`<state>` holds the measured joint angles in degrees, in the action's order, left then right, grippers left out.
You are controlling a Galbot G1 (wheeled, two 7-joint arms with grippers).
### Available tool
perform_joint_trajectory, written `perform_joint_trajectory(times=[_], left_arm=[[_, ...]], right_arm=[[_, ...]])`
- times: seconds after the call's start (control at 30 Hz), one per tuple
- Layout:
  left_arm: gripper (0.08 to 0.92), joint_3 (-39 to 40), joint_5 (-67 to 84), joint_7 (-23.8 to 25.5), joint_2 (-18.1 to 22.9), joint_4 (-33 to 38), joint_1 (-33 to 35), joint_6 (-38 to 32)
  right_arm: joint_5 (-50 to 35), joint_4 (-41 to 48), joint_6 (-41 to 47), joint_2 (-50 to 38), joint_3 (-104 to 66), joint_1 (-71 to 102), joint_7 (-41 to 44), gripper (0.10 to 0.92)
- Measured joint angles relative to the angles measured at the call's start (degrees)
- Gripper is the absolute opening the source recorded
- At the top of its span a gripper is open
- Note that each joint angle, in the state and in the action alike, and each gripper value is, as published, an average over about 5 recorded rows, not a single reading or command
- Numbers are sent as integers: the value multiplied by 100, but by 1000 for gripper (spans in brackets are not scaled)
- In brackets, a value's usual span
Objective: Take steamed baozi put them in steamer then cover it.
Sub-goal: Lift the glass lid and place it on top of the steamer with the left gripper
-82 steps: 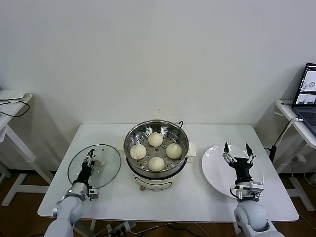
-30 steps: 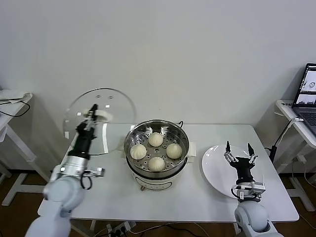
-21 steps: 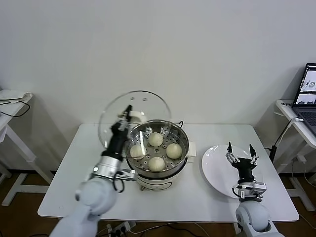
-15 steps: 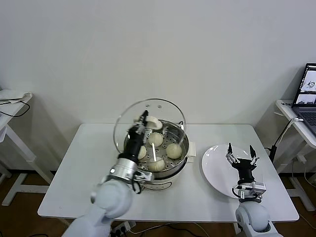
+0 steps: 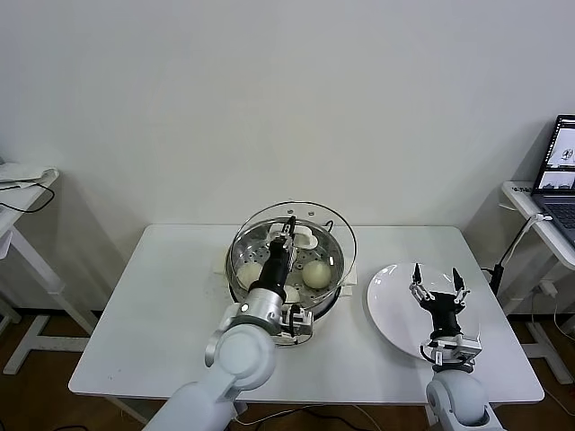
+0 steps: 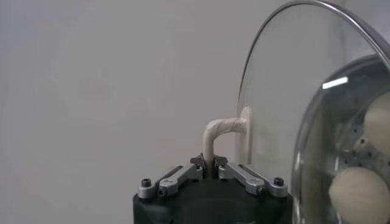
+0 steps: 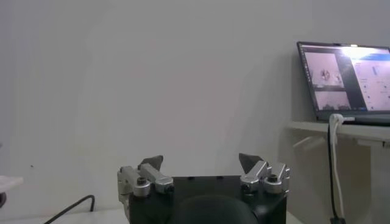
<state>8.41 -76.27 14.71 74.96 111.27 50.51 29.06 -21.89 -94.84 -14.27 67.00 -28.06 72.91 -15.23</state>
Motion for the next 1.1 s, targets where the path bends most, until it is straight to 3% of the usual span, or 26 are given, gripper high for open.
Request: perform_joint_trajectory(times=[0.53,1.1], left_arm=[[194,-10,-546,178,278,-661,-75,141],[194,-53,-702,259,349,-866,-84,178]], right_arm=[[3,21,-9,29,-90,-25,35,823],[0,56,-17,18,-103,-77,48,823]])
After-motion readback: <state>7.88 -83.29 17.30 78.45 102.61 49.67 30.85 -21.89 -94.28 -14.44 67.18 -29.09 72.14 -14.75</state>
